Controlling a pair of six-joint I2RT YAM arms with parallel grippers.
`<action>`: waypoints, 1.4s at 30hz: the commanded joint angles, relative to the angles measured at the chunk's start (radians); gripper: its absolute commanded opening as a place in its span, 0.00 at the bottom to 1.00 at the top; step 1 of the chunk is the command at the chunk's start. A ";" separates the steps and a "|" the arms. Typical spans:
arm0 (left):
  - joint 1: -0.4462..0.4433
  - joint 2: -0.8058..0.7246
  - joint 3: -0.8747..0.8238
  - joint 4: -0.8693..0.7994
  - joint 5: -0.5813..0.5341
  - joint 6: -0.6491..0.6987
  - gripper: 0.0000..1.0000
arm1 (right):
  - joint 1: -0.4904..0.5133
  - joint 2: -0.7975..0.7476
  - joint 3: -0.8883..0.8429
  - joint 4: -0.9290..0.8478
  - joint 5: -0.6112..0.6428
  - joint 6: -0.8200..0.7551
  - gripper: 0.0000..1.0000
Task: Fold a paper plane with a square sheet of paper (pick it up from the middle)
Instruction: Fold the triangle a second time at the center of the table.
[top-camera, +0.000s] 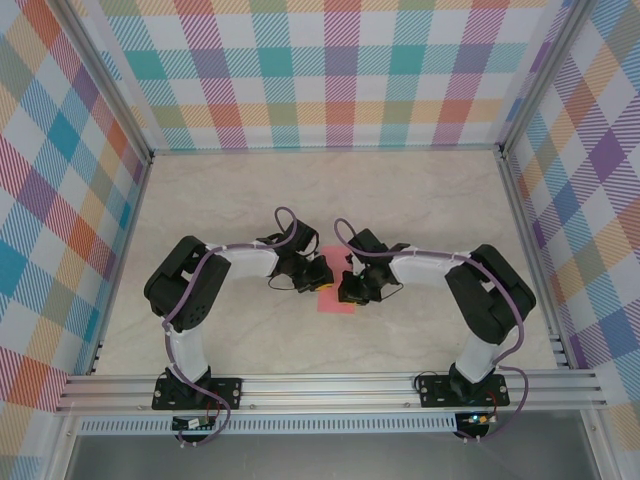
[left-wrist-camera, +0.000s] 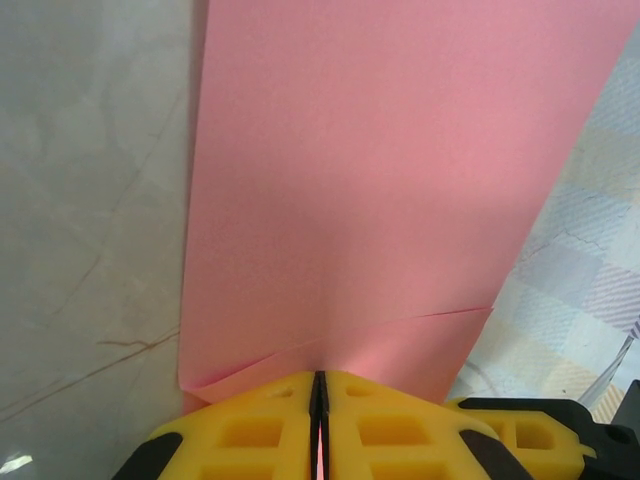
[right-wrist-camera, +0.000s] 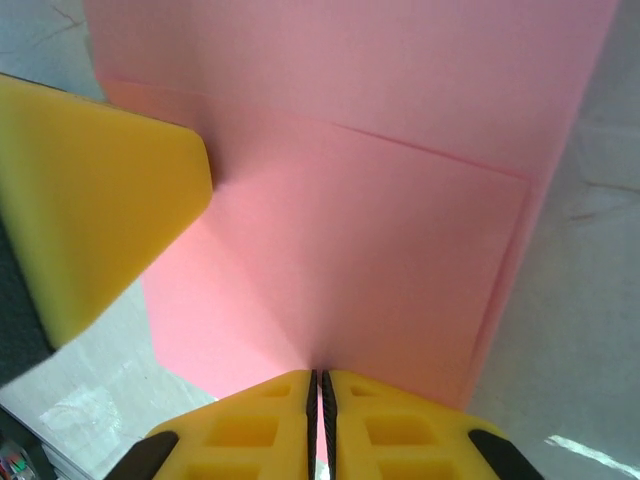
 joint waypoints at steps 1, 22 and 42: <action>-0.003 0.023 0.003 -0.105 -0.080 0.003 0.11 | 0.006 -0.026 -0.053 -0.116 0.030 -0.031 0.13; -0.003 0.027 0.012 -0.104 -0.062 0.009 0.11 | 0.003 -0.202 -0.020 -0.134 0.090 -0.030 0.14; -0.003 0.035 0.011 -0.089 -0.039 -0.013 0.11 | 0.003 0.046 0.060 0.060 0.014 0.044 0.07</action>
